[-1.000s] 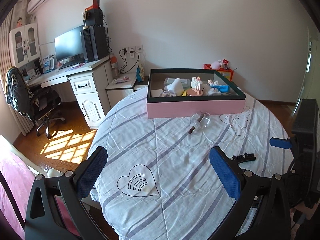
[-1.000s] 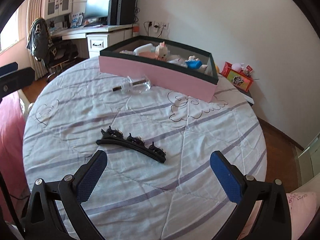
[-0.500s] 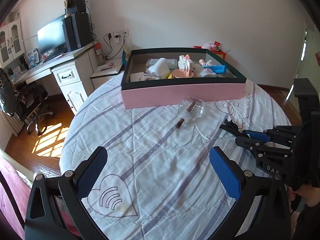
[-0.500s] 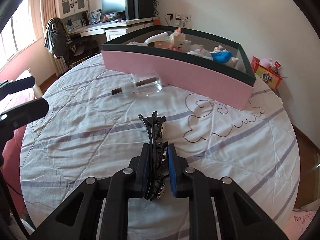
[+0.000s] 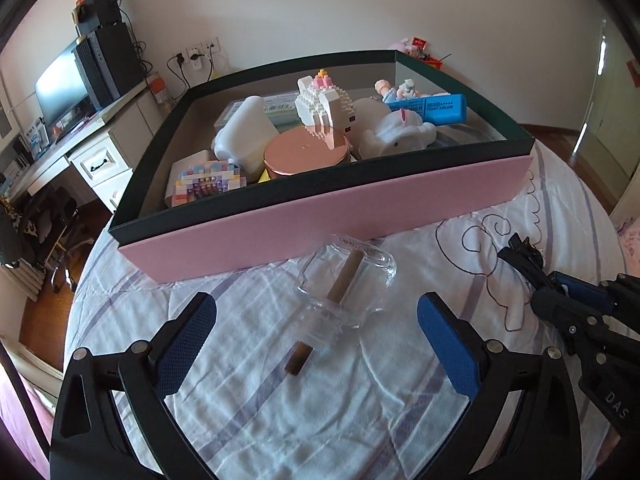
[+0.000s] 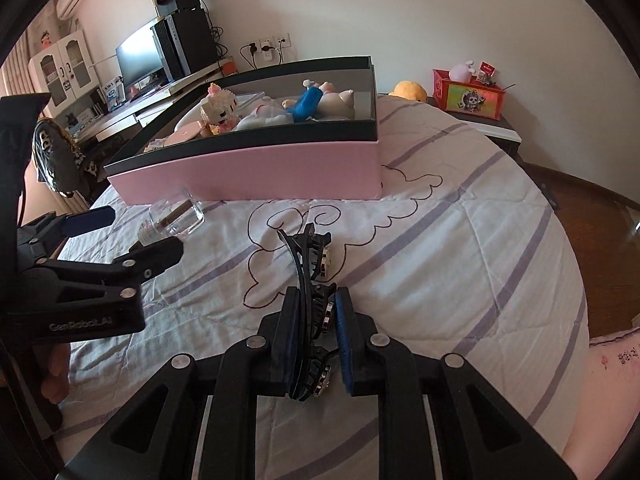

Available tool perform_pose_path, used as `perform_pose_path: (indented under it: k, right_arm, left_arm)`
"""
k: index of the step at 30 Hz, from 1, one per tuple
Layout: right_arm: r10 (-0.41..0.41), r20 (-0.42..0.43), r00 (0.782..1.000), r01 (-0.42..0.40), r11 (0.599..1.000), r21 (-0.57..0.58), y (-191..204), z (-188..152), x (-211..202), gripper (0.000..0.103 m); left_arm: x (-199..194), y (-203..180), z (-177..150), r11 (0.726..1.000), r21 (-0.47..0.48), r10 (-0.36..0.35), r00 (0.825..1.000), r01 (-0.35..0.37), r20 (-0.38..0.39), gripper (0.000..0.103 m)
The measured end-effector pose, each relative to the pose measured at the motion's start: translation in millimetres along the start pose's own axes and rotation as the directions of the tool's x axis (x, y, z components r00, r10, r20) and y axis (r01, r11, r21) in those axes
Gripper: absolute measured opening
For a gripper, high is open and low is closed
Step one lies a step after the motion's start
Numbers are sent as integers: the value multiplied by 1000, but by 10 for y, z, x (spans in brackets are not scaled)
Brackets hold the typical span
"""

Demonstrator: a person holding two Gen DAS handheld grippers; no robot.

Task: Organize rigid objects
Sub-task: 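Grasp the glass bottle with left gripper while right grasps the black hair clip, then lift the glass bottle and hair clip toward the pink box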

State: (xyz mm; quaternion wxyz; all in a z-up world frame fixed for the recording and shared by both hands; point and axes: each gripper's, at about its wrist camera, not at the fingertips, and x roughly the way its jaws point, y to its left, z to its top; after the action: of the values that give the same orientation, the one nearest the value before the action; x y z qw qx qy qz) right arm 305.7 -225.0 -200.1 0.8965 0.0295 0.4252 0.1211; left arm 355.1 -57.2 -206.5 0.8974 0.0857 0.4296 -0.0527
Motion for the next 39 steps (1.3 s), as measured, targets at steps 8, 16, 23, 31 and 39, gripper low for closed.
perform_pose_path:
  k: [8, 16, 23, 31, 39]
  right_arm:
    - [-22, -9, 1000, 22, 1000, -8, 54, 42, 62, 18]
    - [-38, -2, 999, 38, 996, -77, 200, 14, 30, 18]
    - [40, 155, 987, -33, 998, -46, 453, -109, -407, 18]
    - [94, 356, 930, -52, 991, -127, 1090, -138, -1330, 18]
    - [81, 474, 877, 12, 982, -190, 1463, -261, -2057, 18]
  left_arm:
    - [51, -71, -2, 999, 22, -48, 999, 48, 14, 49]
    - [-344, 67, -233, 995, -33, -93, 993, 96, 78, 49]
    - [-987, 251, -531, 991, -120, -34, 979, 59, 202, 49]
    - [-2008, 398, -722, 985, -167, 20, 918, 51, 397, 49]
    - [-2800, 381, -997, 987, -154, 46, 852, 41, 521, 48]
